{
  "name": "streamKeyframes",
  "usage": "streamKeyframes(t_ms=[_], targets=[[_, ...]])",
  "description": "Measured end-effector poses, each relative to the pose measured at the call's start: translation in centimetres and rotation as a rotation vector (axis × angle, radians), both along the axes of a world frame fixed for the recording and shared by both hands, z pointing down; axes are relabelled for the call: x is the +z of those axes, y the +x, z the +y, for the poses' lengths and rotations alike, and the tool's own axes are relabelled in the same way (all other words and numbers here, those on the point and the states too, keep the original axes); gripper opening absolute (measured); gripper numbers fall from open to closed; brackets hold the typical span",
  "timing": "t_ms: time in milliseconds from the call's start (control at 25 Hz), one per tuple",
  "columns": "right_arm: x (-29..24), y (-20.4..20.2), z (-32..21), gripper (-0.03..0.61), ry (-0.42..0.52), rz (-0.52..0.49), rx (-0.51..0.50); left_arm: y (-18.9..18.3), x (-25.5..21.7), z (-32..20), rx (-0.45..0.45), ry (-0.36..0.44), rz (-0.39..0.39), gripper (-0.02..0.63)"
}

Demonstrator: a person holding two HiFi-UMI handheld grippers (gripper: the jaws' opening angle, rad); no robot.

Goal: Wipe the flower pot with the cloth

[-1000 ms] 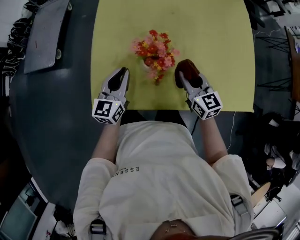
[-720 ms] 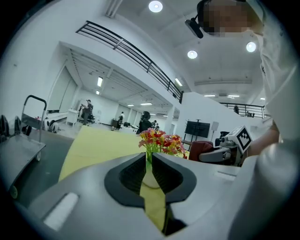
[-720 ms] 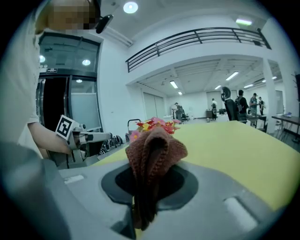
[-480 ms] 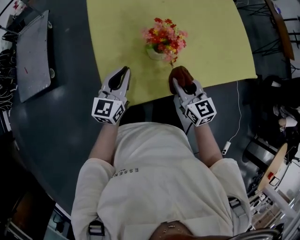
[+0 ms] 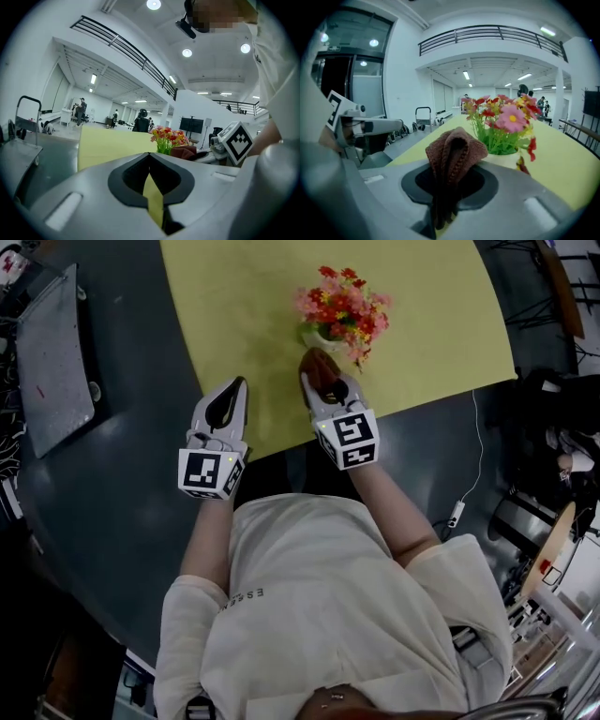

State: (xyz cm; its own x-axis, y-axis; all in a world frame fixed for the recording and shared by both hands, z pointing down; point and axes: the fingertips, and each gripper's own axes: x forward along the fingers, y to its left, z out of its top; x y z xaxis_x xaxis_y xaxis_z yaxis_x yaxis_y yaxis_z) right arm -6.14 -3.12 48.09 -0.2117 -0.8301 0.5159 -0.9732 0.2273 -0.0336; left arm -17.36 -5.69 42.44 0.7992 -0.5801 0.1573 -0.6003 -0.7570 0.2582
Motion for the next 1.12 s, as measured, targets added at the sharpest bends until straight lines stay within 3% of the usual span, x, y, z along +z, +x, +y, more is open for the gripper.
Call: streamKeyframes(t_ms=[320, 560, 1120], targets=[[2.3, -0.7, -6.6, 0.057, -0.036, 0.01, 0.181, -2.2, 1.6, -0.9, -0.028, -0.02, -0.023, 0.008], [4.3, 0.0, -8.0, 0.057, -0.124, -0.118, 0.358, -2.6, 2.5, -0.8, -0.034, -0.04, -0.02, 0.008], [4.7, 1.6, -4.5, 0.058, -0.162, -0.187, 0.375, -0.7, 2.9, 0.2, 0.007, -0.051, -0.004, 0.008]])
